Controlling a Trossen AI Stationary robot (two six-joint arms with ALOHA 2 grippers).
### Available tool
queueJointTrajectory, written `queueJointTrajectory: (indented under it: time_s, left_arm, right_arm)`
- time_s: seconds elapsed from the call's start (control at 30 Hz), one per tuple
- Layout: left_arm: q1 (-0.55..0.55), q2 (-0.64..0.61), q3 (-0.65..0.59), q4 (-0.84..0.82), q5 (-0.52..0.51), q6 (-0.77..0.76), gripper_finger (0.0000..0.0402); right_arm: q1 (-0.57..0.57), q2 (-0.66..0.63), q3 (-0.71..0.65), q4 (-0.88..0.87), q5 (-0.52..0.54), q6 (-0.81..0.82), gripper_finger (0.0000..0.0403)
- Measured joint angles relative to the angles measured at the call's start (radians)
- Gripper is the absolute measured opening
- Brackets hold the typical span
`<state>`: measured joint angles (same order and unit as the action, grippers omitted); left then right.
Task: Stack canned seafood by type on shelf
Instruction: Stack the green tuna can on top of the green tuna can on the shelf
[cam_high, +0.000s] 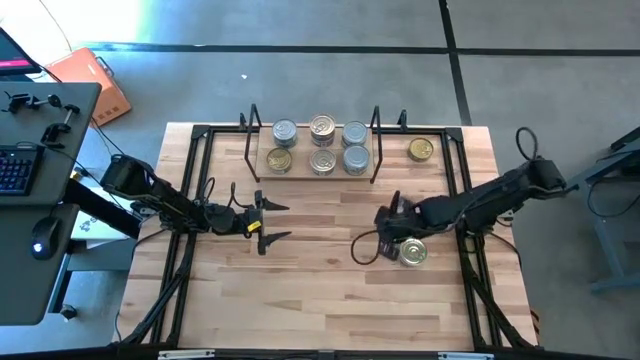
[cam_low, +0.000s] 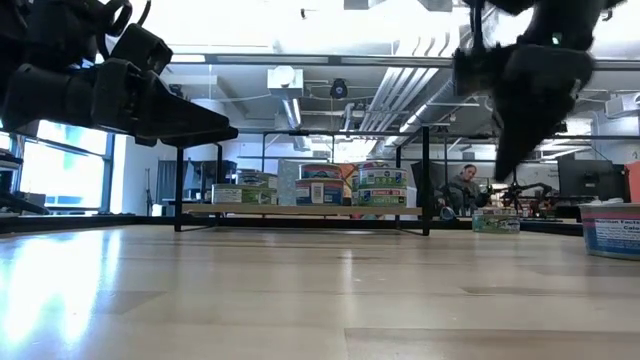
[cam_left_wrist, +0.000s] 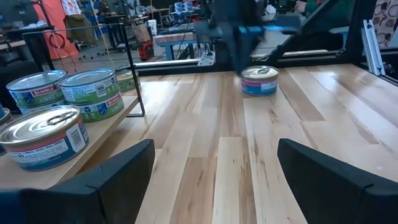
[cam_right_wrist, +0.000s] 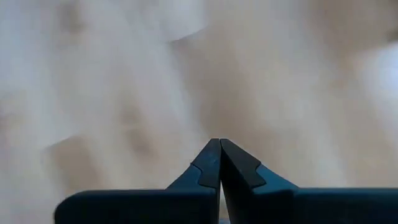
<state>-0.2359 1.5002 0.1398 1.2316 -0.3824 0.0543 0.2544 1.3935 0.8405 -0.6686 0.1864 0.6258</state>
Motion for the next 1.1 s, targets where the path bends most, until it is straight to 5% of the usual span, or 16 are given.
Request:
queueJointTrajectory:
  time_s: [0.17, 0.37, 0.7, 1.1]
  left_arm:
    - [0.000, 0.000, 0.018, 0.000, 0.000, 0.002, 0.0335]
    - [0.000, 0.000, 0.044, -0.007, 0.000, 0.039, 0.0335]
    - [-0.023, 0.000, 0.046, -0.010, 0.001, 0.020, 0.0335]
    - [-0.047, 0.000, 0.045, -0.016, -0.023, 0.035, 0.0335]
  right_arm:
    - [-0.050, -0.023, 0.103, -0.382, 0.312, 0.087, 0.0000]
    - [-0.365, -0.028, 0.057, -0.466, 0.439, 0.043, 0.0000]
    - [-0.880, -0.028, -0.041, -0.037, 0.319, -0.404, 0.0000]
    - [-1.150, -0.026, -0.111, 0.185, 0.178, -0.494, 0.0000]
